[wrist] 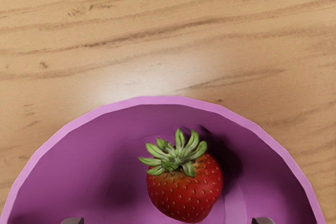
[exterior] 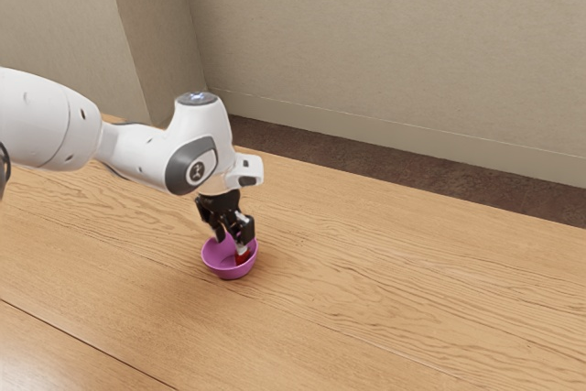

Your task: Take strawberry from the bowl

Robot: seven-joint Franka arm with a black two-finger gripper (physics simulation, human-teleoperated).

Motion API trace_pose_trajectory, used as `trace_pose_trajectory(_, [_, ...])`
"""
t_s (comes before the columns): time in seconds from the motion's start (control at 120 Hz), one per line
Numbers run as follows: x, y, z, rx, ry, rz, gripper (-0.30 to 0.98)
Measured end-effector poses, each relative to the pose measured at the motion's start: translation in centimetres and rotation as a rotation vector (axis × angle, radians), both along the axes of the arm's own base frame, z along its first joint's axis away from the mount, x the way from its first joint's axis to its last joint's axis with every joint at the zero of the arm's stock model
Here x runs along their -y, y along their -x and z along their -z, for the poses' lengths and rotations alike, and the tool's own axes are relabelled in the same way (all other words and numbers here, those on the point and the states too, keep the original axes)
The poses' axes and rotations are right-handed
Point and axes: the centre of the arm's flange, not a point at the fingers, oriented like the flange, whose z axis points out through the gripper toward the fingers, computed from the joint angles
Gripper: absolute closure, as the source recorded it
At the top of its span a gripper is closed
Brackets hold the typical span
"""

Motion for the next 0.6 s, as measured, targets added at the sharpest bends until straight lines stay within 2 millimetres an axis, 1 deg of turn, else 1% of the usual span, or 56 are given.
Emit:
trace_pose_trajectory(0.142, [-0.2, 0.0, 0.4, -0.002, 0.0, 0.025, 0.3])
trace_pose_trajectory(0.333, [0.0, 0.0, 0.7, -0.004, 0.0, 0.063, 0.3])
trace_pose_trajectory(0.45, [0.1, -0.1, 0.7, -0.003, 0.015, 0.066, 0.3])
trace_pose_trajectory(0.6, [0.0, -0.2, 1.3, -0.008, 0.03, 0.066, 0.3])
